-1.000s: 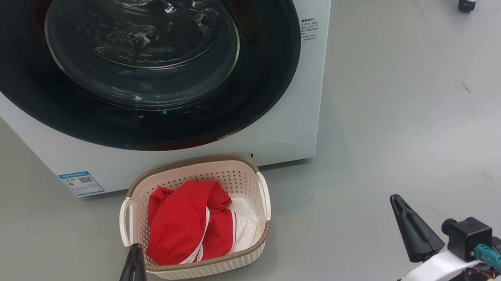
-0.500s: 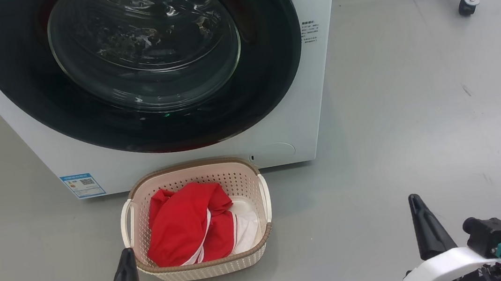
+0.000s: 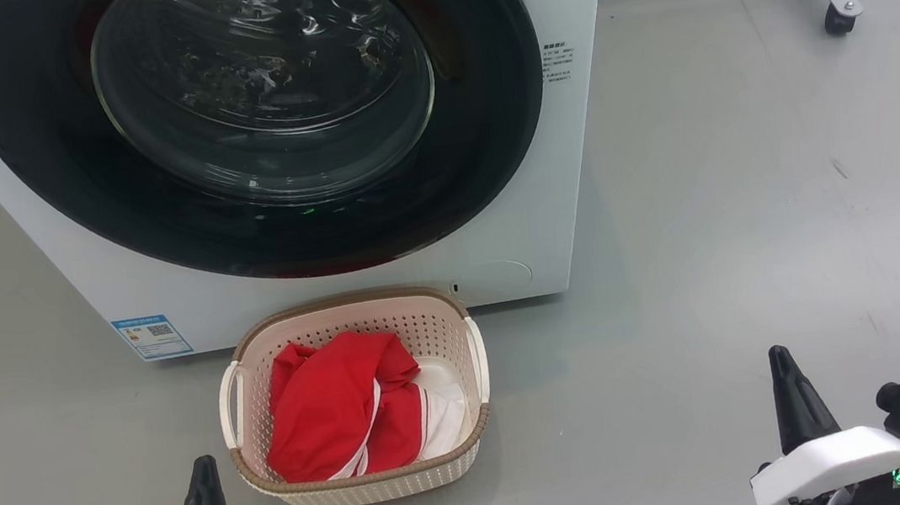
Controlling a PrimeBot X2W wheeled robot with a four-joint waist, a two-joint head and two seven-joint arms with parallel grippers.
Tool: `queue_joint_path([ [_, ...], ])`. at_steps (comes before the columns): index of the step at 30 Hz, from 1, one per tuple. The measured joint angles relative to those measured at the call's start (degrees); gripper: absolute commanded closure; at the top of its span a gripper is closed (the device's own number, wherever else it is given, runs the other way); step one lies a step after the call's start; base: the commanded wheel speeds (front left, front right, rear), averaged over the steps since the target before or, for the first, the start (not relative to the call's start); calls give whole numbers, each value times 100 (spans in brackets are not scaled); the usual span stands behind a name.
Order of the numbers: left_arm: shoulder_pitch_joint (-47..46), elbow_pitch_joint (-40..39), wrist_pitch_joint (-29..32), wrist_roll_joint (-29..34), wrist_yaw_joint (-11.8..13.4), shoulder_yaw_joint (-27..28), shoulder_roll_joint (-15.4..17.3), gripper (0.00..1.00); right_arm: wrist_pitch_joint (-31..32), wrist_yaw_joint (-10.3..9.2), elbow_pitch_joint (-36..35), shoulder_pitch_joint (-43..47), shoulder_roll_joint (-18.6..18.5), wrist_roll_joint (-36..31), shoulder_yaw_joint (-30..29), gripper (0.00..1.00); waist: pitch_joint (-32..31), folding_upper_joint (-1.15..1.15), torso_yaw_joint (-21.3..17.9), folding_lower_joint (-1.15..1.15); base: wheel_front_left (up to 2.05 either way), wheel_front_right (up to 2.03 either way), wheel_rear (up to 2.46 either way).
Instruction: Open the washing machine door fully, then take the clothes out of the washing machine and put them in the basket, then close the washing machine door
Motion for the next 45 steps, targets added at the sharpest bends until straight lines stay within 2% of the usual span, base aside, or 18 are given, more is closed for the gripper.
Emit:
queue_joint_path([
  [28, -204, 188, 471, -2181, -253, 364, 77, 100, 501, 103, 80, -240, -166, 2352, -397, 100, -112, 0, 22, 0, 0, 0, 0],
  [45, -398, 338, 725, -3456, -498, 566, 133, 100, 765, 170, 194, -413, -248, 3704, -620, 100, -180, 0, 34, 0, 0, 0, 0],
])
